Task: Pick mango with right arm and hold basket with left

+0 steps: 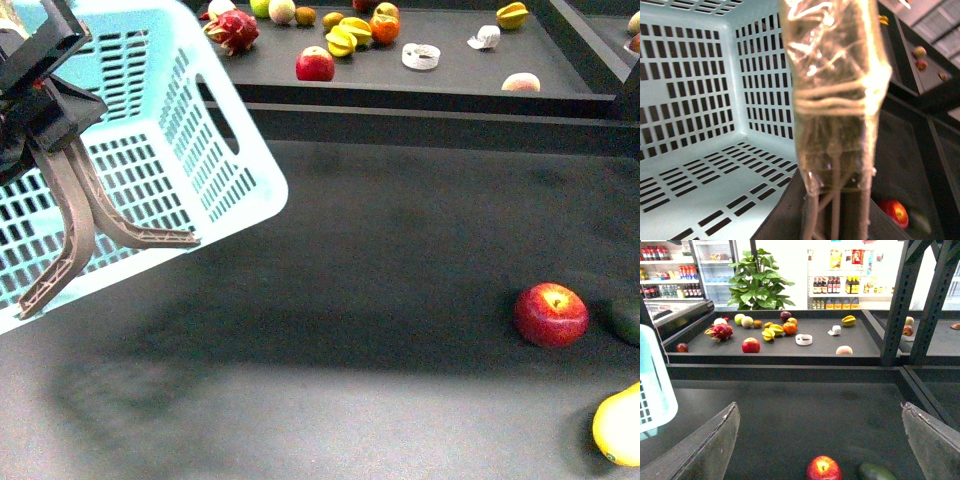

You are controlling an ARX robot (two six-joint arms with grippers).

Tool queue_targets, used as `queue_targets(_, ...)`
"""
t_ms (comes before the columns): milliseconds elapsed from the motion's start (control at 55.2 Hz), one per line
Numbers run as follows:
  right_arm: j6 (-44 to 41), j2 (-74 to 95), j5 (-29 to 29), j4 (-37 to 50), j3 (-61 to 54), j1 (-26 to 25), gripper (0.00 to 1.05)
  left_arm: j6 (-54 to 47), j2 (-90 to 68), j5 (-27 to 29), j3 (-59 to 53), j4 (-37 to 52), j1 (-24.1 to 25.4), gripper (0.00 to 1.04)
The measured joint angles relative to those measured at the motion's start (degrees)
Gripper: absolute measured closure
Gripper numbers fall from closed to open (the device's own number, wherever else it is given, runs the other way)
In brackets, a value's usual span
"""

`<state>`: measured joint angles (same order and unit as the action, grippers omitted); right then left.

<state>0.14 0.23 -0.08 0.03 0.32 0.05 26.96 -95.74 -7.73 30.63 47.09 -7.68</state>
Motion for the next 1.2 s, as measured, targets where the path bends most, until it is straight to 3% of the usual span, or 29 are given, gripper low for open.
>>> queue_targets(145,0.0,0.0,0.0,0.0,-0.02,0.0,0.08,-9.49,6.14,-4.94,-5.35,0.11,-4.85,0.96)
queue_targets(489,0.0,0.0,0.0,0.0,0.0,0.0,0.08,-16.44,9.29,-3.91,-9.14,3.69,-11.65,0.96)
queue_targets(1196,0.0,0.0,0.0,0.0,-0.02,0.0,0.08,-17.46,7.74,-4.0,-9.79,8.13,-13.73,0.96)
